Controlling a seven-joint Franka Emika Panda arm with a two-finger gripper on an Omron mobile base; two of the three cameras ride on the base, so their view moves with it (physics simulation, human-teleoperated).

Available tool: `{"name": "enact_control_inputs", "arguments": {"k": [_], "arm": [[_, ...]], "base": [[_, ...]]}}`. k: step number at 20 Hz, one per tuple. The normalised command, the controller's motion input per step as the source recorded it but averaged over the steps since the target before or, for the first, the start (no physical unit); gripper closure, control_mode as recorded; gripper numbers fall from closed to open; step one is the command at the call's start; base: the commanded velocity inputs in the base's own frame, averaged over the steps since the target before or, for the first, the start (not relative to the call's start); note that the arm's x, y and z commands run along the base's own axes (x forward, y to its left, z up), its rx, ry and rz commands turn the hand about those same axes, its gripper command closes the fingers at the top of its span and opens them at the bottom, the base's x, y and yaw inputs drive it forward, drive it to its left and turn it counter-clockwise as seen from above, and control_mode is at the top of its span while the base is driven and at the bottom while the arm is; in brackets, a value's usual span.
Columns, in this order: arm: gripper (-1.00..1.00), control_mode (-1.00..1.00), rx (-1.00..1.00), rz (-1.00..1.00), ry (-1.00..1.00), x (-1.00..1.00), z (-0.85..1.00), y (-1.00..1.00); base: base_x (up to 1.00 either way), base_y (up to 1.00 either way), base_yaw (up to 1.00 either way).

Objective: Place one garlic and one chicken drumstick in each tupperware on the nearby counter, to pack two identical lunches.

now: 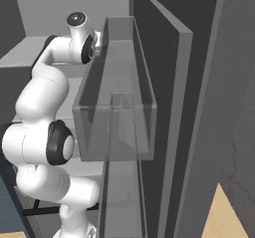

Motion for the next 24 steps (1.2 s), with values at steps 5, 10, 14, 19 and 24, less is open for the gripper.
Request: {"name": "enact_control_inputs", "arguments": {"k": [5,10,14,19,24], "arm": [[-1.0,-1.0,0.0,0.0,0.03,0.4,0.0,0.0],[-1.0,-1.0,0.0,0.0,0.0,0.34,0.0,0.0],[-1.0,-1.0,0.0,0.0,0.0,0.2,-0.05,0.0],[-1.0,-1.0,0.01,0.0,0.0,0.0,-0.03,0.0],[-1.0,-1.0,0.02,0.0,0.0,0.0,-0.18,0.0]], "base": [[0.0,0.0,0.0],[0.0,0.0,0.0],[0.0,0.0,0.0],[0.0,0.0,0.0],[0.0,0.0,0.0]]}}
